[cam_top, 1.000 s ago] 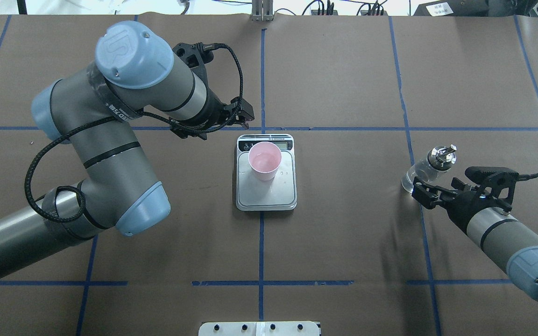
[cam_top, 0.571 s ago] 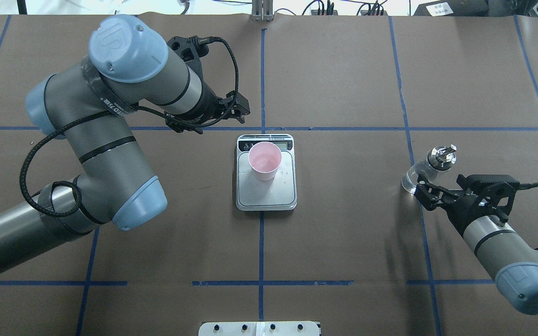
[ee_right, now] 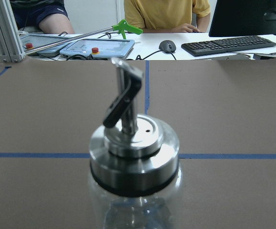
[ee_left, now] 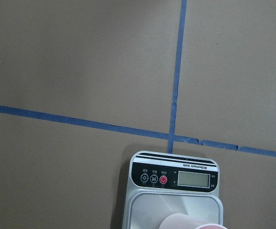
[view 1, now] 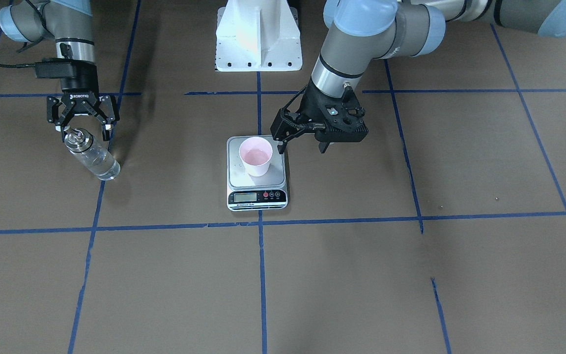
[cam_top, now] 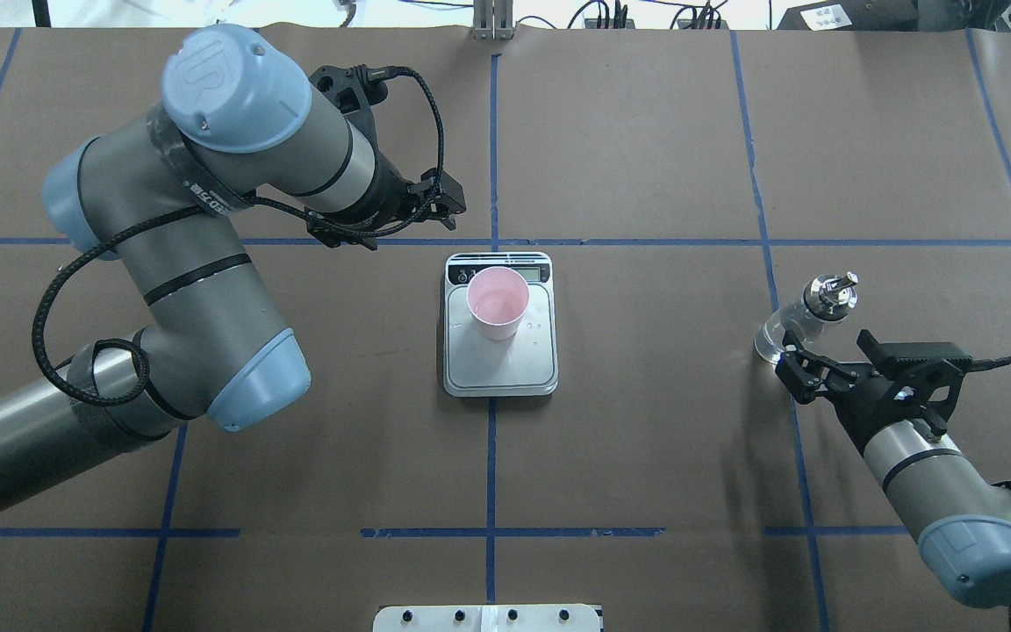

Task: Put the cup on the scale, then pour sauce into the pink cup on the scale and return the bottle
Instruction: 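Close the right gripper around the glass sauce bottle, then lift the glass bottle with the right gripper and carry it toward the cup, then tilt the glass bottle with the right gripper, spout over the pink cup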

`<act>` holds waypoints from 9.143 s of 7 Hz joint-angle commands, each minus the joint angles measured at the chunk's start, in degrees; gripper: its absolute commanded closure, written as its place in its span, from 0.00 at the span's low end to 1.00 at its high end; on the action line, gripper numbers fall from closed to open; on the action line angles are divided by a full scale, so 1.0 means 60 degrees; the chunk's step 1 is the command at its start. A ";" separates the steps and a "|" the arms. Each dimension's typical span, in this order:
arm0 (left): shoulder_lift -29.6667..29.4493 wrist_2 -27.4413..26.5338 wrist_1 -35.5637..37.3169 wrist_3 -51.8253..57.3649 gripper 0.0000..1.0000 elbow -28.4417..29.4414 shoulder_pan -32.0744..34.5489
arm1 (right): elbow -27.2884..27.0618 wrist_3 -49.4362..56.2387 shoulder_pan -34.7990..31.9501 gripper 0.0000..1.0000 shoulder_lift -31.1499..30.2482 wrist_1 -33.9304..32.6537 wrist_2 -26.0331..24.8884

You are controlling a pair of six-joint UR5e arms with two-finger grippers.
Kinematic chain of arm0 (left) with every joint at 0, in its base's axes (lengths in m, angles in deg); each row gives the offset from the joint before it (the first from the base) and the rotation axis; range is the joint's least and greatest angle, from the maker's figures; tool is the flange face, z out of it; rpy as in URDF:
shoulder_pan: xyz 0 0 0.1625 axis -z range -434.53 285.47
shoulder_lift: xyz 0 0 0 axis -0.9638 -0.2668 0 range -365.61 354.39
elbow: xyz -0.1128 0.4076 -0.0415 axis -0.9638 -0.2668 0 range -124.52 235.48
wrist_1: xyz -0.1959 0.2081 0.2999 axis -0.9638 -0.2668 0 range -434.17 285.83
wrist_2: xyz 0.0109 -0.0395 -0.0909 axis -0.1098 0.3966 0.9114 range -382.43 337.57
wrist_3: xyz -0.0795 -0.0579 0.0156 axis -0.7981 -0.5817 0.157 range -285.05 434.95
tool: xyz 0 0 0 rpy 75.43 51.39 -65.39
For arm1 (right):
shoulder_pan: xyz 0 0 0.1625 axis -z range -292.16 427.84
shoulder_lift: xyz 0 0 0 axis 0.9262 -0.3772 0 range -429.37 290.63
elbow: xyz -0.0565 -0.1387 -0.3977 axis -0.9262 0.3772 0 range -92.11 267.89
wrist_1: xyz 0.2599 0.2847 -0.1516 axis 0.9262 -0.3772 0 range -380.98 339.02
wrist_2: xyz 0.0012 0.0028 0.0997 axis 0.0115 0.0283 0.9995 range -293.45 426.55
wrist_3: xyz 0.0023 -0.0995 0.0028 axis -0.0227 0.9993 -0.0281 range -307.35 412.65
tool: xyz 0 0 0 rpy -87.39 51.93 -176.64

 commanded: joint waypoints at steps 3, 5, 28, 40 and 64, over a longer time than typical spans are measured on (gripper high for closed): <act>0.0079 0.0014 0.0002 0.0000 0.00 -0.0092 0.0001 | 0.0472 0.0118 0.0071 0.00 0.0423 0.0000 -0.0228; 0.0093 0.0000 0.0002 0.0000 0.00 -0.0078 0.0030 | 0.0532 0.0134 0.0085 0.00 0.0511 0.0000 -0.0257; 0.0254 0.0058 0.0031 0.0291 0.00 -0.0311 0.0307 | 0.1543 0.1461 -0.1027 1.00 0.2601 -0.0159 -0.0609; 0.2976 0.1491 0.0017 0.5177 0.00 -0.1527 0.3087 | 0.0092 0.5704 -0.0779 1.00 0.6282 -0.8018 0.0184; 0.3345 0.1670 0.0031 0.5229 0.00 -0.1880 0.3253 | 0.2290 1.2950 -0.0398 1.00 0.7484 -1.0781 -0.3846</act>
